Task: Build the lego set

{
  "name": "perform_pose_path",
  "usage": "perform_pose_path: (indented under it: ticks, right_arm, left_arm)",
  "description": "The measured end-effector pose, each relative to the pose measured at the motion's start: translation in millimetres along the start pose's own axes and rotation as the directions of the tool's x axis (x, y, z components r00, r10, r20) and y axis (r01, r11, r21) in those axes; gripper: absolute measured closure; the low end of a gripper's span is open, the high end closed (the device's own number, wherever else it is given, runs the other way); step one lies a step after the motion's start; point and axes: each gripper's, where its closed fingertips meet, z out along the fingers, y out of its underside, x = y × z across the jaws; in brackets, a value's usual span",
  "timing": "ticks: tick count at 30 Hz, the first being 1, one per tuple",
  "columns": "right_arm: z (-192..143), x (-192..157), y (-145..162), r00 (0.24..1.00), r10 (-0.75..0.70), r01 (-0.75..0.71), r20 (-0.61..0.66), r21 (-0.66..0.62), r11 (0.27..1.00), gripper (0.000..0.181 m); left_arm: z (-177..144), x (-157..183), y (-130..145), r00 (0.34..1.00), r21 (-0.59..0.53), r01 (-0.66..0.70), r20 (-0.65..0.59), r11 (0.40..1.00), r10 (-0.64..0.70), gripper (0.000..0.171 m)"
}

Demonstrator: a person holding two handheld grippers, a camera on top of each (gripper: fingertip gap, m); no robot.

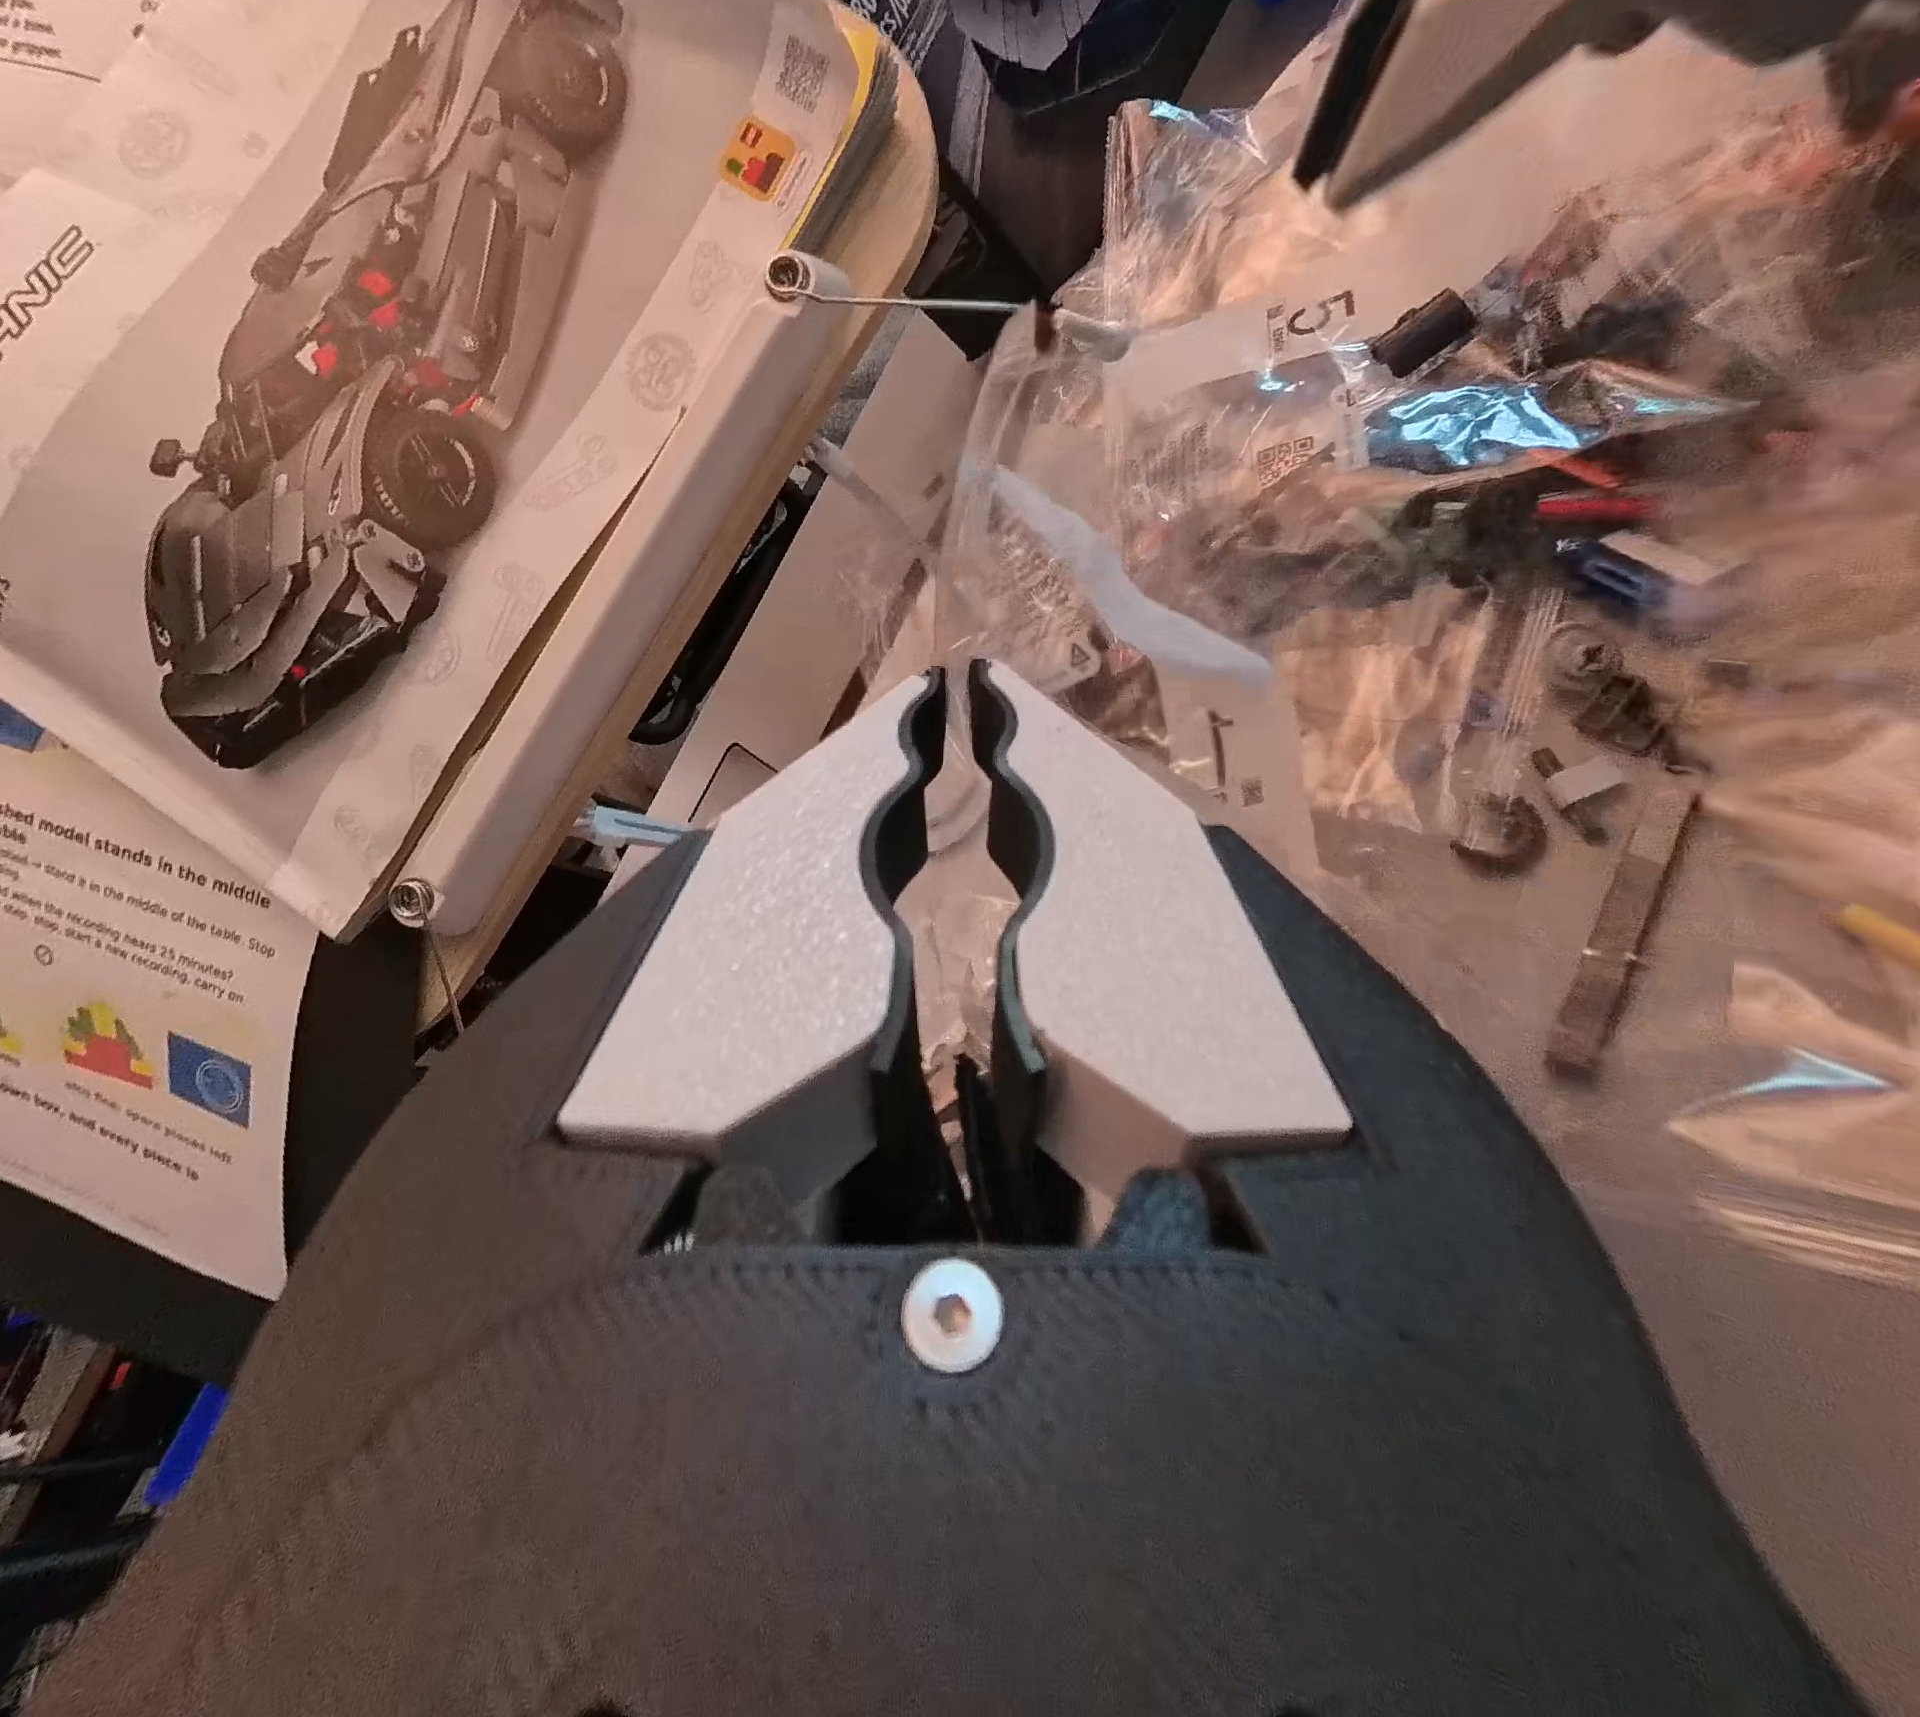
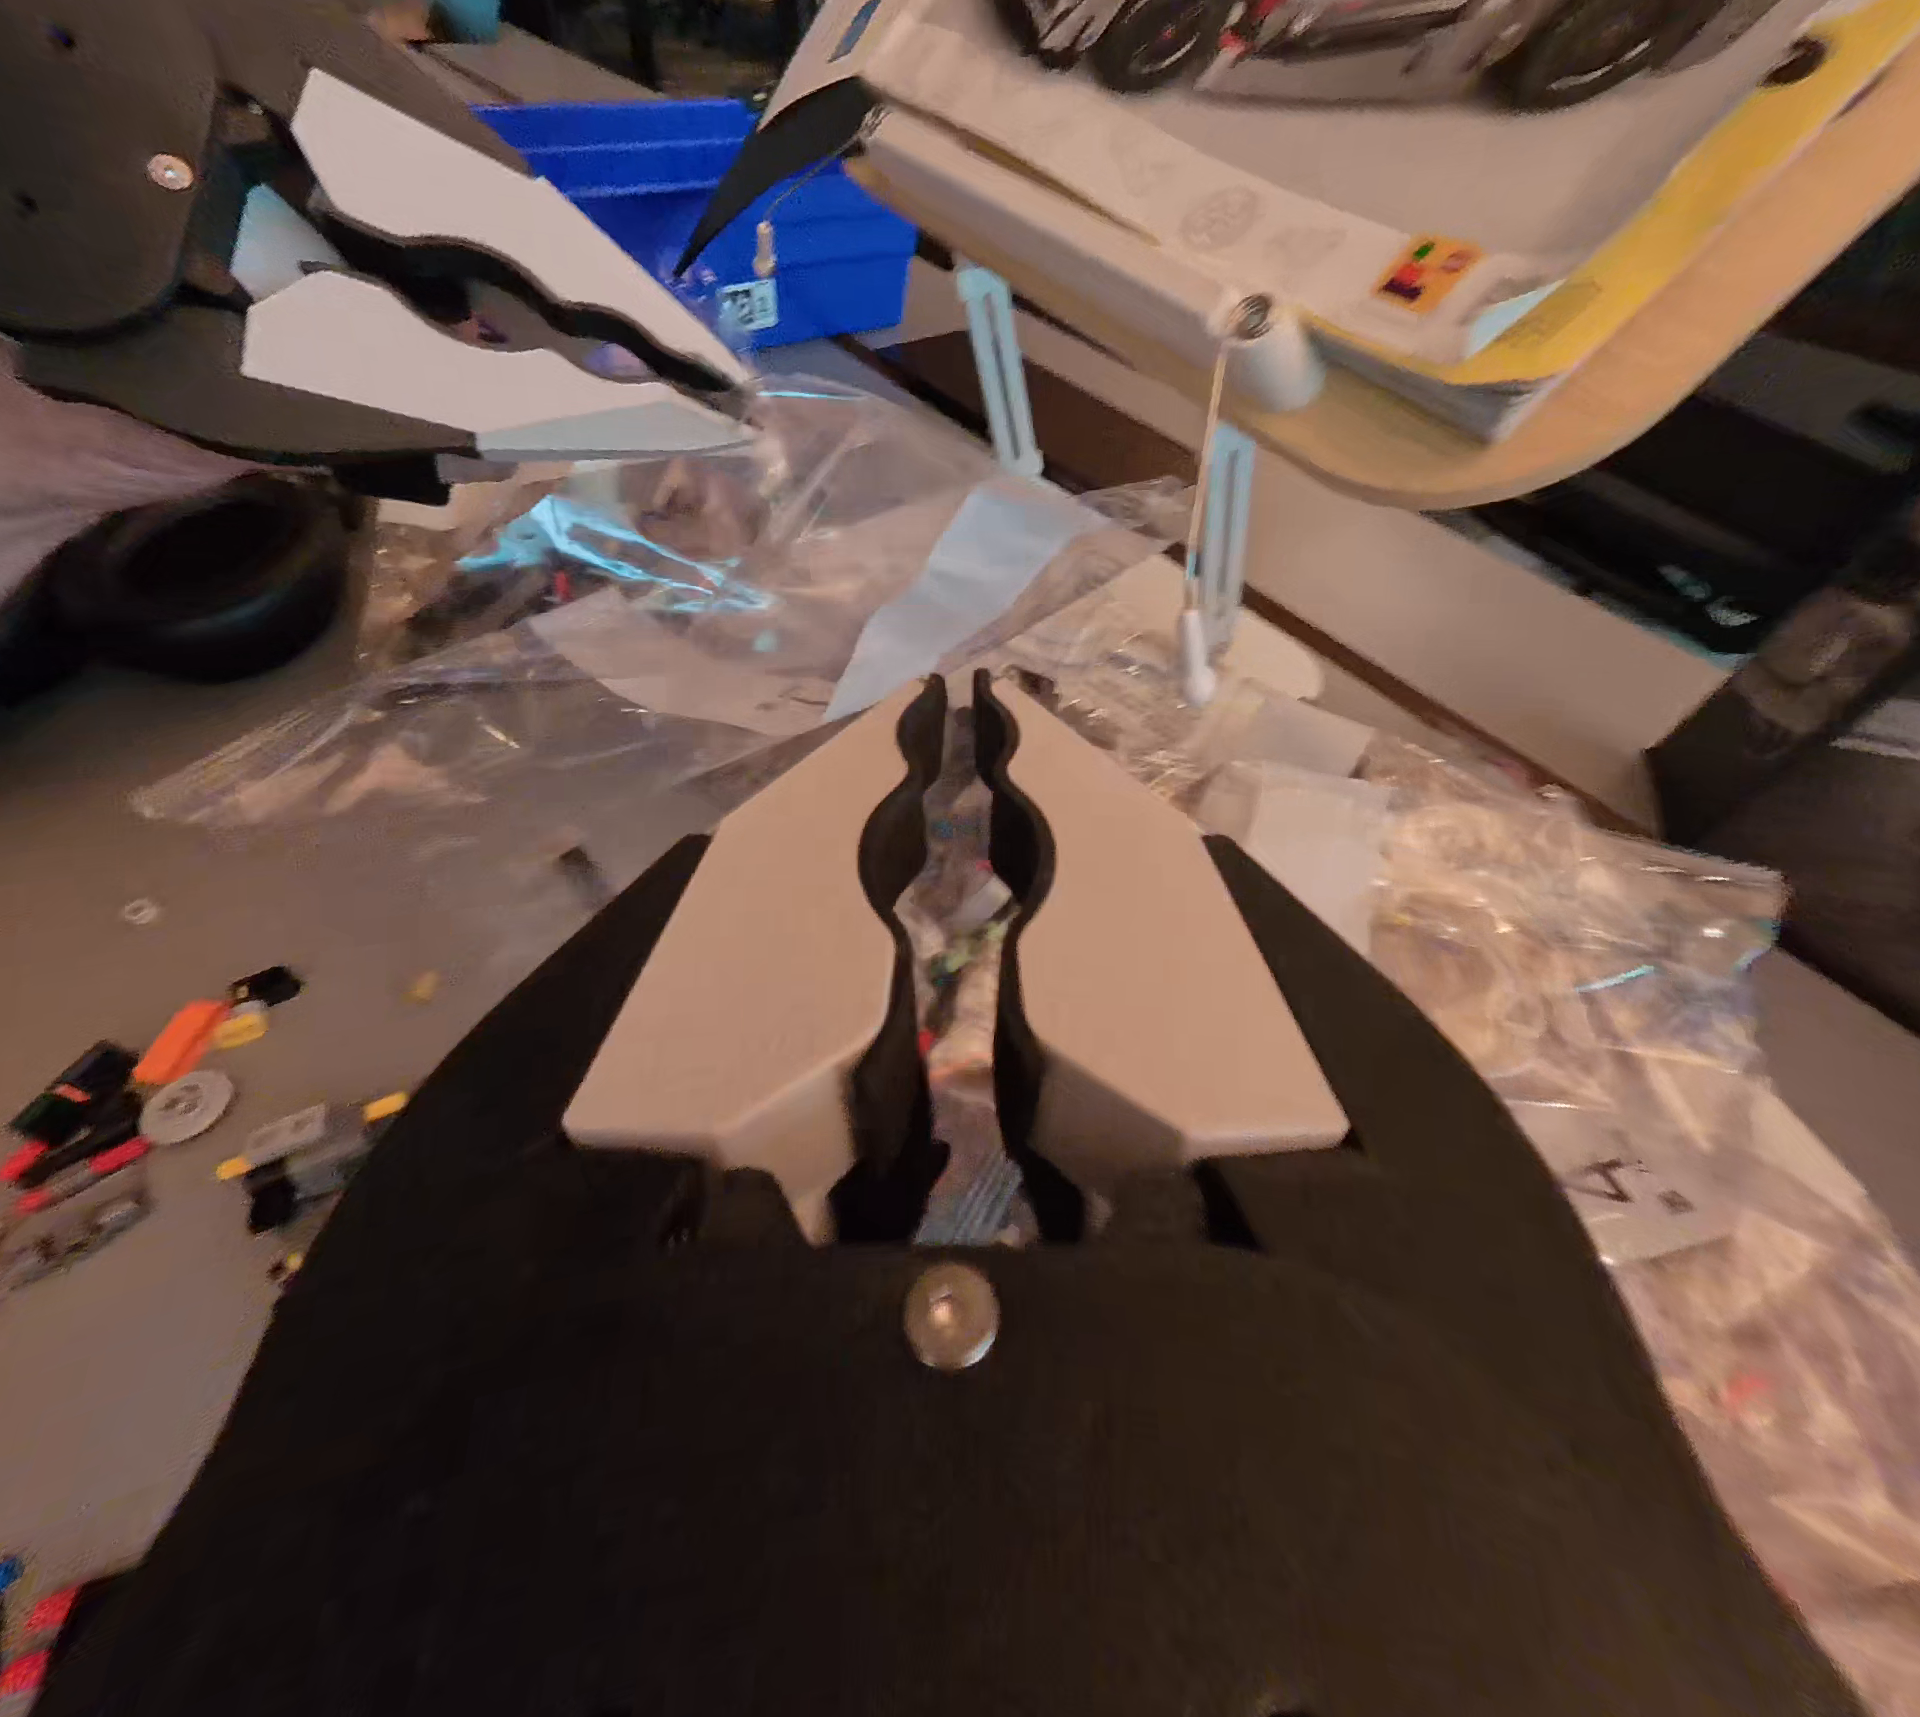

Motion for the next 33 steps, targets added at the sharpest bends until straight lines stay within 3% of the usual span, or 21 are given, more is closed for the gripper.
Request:
perform_pose_path:
  ticks: [4, 8, 13, 17, 21, 24, 33]
  right_arm:
    - [-4.4, -1.4, -5.2, 0.999, 0.024, -0.026, 0.033, 0.035, 0.999, 0.179]
    - [12.0, -30.8, 39.8, 0.983, -0.04, 0.075, 0.18, -0.189, 0.979, 0.178]
    - [29.7, -67.7, 76.7, 0.941, -0.073, 0.183, 0.331, -0.316, 0.931, 0.174]
    - [39.3, -93.7, 98.4, 0.876, -0.241, 0.402, 0.418, -0.355, 0.844, 0.172]
    - [53.4, -106.3, 117.4, 0.841, -0.311, 0.499, 0.443, -0.414, 0.761, 0.167]
    - [59.6, -102.8, 118.5, 0.845, -0.339, 0.51, 0.413, -0.432, 0.744, 0.17]
    - [50.0, -103.1, 114.8, 0.872, -0.212, 0.417, 0.441, -0.442, 0.795, 0.176]
  left_arm:
    - [-1.0, -4.8, 3.6, 1.0, -0.006, 0.022, 0.011, 1.0, -0.022, 0.169]
    - [-3.8, -10.8, 3.2, 0.999, 0.001, 0.043, 0.03, 0.999, -0.043, 0.17]
    - [-8.7, -20.3, 5.2, 0.996, 0.009, 0.077, 0.055, 0.997, -0.077, 0.17]
    - [-9.8, -22.1, 5.4, 0.994, 0.02, 0.099, 0.05, 0.995, -0.1, 0.17]
    - [-8.9, -22.5, 7.7, 0.994, 0.007, 0.095, 0.055, 0.995, -0.096, 0.17]
    - [-9.3, -23.7, 9.0, 0.993, 0.009, 0.106, 0.054, 0.994, -0.107, 0.17]
    - [-9.6, -21.8, 7.2, 0.988, 0.035, 0.153, 0.02, 0.988, -0.154, 0.17]
